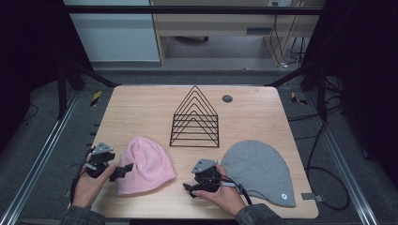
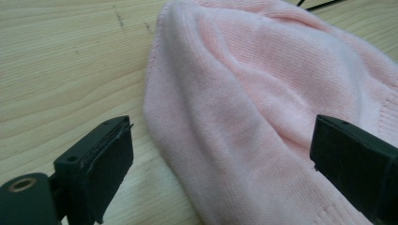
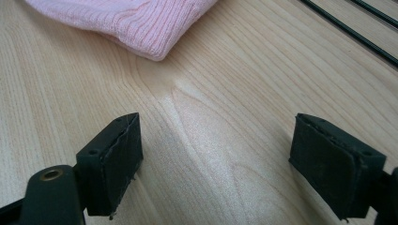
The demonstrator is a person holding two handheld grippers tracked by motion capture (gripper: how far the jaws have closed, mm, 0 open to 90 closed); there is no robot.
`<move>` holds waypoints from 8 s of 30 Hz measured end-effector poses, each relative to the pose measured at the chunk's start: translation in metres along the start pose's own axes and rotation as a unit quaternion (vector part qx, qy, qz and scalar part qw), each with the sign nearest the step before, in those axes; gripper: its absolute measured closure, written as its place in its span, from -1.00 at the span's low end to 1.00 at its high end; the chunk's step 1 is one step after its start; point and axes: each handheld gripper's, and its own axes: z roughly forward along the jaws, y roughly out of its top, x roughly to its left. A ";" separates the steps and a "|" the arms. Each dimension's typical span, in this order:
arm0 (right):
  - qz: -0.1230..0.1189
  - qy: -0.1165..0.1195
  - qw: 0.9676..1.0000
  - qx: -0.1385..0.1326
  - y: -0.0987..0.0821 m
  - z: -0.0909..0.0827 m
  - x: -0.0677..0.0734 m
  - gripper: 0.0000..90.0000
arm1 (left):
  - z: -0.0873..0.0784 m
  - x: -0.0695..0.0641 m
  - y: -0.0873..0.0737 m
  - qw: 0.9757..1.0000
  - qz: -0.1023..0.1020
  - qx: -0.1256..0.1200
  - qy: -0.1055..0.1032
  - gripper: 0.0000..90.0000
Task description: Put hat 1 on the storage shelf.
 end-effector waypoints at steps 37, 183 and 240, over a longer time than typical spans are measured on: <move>-0.004 -0.073 0.997 -0.011 -0.004 -0.060 -0.014 -0.58 | 0.020 0.029 0.093 0.992 0.040 0.119 0.011 -0.28; -0.007 -0.101 0.991 -0.089 0.164 -0.093 -0.130 0.85 | -0.041 -0.069 0.282 0.965 0.148 -0.215 -0.038 0.81; 0.019 -0.100 0.995 -0.024 0.070 -0.066 -0.138 0.84 | 0.017 -0.111 0.245 0.968 0.193 -0.128 -0.098 0.78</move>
